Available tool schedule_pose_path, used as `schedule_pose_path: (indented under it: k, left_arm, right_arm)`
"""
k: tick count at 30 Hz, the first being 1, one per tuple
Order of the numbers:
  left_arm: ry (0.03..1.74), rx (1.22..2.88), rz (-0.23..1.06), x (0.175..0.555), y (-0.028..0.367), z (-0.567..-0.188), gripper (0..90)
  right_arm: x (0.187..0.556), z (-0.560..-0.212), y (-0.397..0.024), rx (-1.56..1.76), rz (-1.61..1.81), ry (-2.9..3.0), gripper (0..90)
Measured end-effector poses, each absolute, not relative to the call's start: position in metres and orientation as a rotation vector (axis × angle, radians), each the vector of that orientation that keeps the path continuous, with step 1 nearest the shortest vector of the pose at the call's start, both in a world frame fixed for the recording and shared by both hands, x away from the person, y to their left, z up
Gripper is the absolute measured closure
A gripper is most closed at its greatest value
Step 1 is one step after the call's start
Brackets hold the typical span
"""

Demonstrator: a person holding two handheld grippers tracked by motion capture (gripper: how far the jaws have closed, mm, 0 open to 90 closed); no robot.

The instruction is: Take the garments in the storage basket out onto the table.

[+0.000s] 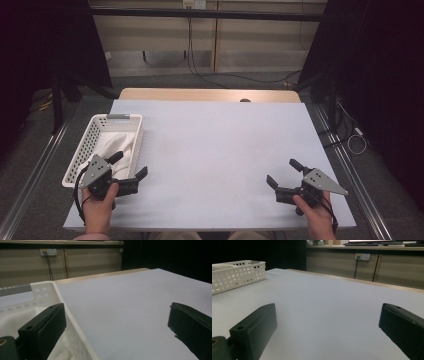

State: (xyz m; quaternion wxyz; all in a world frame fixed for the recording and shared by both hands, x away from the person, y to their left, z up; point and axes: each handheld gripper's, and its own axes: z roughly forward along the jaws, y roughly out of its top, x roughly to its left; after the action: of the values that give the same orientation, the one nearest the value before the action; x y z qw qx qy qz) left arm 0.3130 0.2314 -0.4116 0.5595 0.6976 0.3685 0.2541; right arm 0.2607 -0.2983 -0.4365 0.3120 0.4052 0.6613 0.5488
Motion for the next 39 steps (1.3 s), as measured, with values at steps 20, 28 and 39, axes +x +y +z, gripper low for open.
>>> schedule_pose_path:
  k: [20, 28, 39]
  left_arm:
    - [0.907, 1.629, 0.588, 0.314, 0.238, -0.401, 1.8]
    - [0.936, 1.627, 0.573, 0.317, 0.238, -0.394, 1.8]
    - [0.986, 1.643, 0.602, 0.323, 0.242, -0.385, 1.8]
  right_arm:
    - [0.261, -0.436, -0.297, 1.065, 1.46, 1.751, 1.5]
    - [0.261, -0.436, -0.297, 1.063, 1.459, 1.754, 1.6]
    - [0.259, -0.436, -0.299, 1.074, 1.466, 1.742, 1.5]
